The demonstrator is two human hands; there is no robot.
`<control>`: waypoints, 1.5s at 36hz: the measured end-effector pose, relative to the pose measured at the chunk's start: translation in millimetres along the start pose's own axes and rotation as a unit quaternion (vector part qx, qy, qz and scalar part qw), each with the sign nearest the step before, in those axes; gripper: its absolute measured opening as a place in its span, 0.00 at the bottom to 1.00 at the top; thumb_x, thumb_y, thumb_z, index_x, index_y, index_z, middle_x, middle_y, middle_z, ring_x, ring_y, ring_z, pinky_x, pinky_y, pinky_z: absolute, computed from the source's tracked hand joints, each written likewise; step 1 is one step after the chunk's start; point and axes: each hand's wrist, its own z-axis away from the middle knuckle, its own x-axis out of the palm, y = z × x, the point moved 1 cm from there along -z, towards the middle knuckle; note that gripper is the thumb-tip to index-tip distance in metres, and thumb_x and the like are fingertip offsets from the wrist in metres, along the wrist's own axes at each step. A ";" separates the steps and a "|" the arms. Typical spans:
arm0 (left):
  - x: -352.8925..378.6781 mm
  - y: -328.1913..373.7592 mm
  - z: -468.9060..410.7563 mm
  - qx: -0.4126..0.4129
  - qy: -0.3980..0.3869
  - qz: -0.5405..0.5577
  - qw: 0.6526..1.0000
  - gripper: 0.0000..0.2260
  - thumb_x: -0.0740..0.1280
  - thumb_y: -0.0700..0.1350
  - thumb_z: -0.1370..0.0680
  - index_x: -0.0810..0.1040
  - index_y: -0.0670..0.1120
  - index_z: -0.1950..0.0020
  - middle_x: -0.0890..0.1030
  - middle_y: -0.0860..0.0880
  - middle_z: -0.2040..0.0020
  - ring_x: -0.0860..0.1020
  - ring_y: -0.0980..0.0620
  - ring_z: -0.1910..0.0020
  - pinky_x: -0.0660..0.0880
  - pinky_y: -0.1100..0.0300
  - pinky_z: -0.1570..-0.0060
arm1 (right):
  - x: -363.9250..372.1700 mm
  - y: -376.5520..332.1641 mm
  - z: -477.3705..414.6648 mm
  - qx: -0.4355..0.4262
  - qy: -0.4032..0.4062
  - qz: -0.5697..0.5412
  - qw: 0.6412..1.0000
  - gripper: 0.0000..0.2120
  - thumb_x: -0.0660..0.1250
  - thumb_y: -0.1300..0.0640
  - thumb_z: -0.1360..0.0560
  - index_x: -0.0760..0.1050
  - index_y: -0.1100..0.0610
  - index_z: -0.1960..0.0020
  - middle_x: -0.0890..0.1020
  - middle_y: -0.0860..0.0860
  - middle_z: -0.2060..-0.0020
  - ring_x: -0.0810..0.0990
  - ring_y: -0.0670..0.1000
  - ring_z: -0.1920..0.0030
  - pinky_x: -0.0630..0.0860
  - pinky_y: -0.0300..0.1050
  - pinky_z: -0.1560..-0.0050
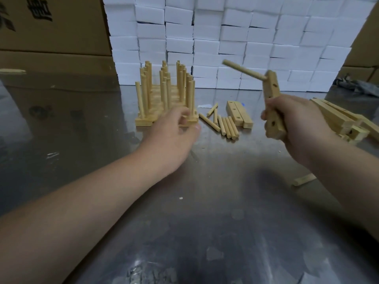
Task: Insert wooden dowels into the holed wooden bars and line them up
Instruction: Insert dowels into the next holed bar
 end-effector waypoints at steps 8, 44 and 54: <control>17.9 22.5 22.8 0.177 -0.242 -0.141 0.944 0.20 0.60 0.58 0.26 0.68 0.61 0.34 0.62 0.61 0.32 0.59 0.62 0.35 0.57 0.62 0.37 | 14.6 20.4 -7.8 0.086 0.071 0.004 0.994 0.09 0.56 0.55 0.22 0.72 0.55 0.57 0.76 0.52 0.65 0.75 0.50 0.66 0.73 0.44 0.69; 43.1 46.9 39.9 0.319 -0.351 -0.267 0.839 0.27 0.48 0.62 0.22 0.58 0.52 0.26 0.58 0.55 0.25 0.53 0.57 0.27 0.41 0.56 0.31 | 19.1 10.8 -8.2 0.047 0.094 -0.081 0.991 0.11 0.56 0.57 0.23 0.68 0.53 0.64 0.73 0.49 0.70 0.73 0.46 0.72 0.73 0.37 0.74; 44.5 50.1 47.3 0.343 -0.385 -0.226 0.826 0.29 0.55 0.60 0.22 0.55 0.50 0.25 0.49 0.53 0.23 0.46 0.57 0.27 0.40 0.57 0.30 | 20.4 16.0 -9.9 0.050 0.101 -0.083 0.990 0.13 0.55 0.53 0.21 0.69 0.52 0.64 0.73 0.46 0.76 0.73 0.43 0.79 0.72 0.36 0.76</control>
